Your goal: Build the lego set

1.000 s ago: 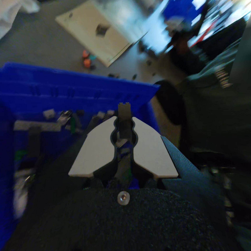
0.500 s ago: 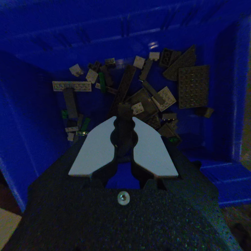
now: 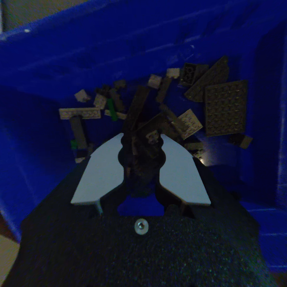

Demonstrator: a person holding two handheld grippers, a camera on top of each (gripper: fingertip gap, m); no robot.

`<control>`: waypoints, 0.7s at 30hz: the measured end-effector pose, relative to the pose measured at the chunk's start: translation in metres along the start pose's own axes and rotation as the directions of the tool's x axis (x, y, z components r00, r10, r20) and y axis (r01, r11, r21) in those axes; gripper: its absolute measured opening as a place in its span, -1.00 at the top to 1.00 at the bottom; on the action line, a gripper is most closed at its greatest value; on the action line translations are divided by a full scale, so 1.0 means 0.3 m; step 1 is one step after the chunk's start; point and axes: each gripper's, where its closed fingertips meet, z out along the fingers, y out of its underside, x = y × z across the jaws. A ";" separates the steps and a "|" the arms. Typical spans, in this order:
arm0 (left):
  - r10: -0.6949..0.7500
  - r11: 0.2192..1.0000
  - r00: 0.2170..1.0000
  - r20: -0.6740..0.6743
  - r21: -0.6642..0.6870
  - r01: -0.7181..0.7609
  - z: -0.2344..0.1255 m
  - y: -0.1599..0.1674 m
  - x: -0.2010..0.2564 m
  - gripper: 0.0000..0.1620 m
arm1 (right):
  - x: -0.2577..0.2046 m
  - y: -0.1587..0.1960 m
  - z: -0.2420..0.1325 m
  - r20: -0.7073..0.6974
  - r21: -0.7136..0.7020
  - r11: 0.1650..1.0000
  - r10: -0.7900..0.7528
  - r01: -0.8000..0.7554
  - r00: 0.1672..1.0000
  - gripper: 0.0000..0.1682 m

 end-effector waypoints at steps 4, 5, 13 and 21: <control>0.059 0.997 0.998 -0.030 -0.050 -0.060 0.038 -0.016 0.084 0.44 | 0.003 -0.004 -0.003 0.000 0.009 1.000 0.009 -0.009 1.000 1.00; 0.070 0.995 0.997 -0.019 -0.063 -0.071 0.042 -0.012 0.096 0.43 | 0.004 -0.004 -0.004 0.001 0.011 1.000 0.011 -0.011 1.000 1.00; 0.086 0.988 0.990 0.110 -0.141 -0.070 0.049 0.032 0.138 0.63 | 0.001 -0.005 -0.003 0.010 0.012 1.000 0.014 -0.014 1.000 1.00; 0.076 0.973 0.984 0.158 -0.228 -0.038 0.079 0.067 0.087 0.91 | 0.000 -0.010 -0.008 0.014 0.025 1.000 0.017 -0.017 1.000 1.00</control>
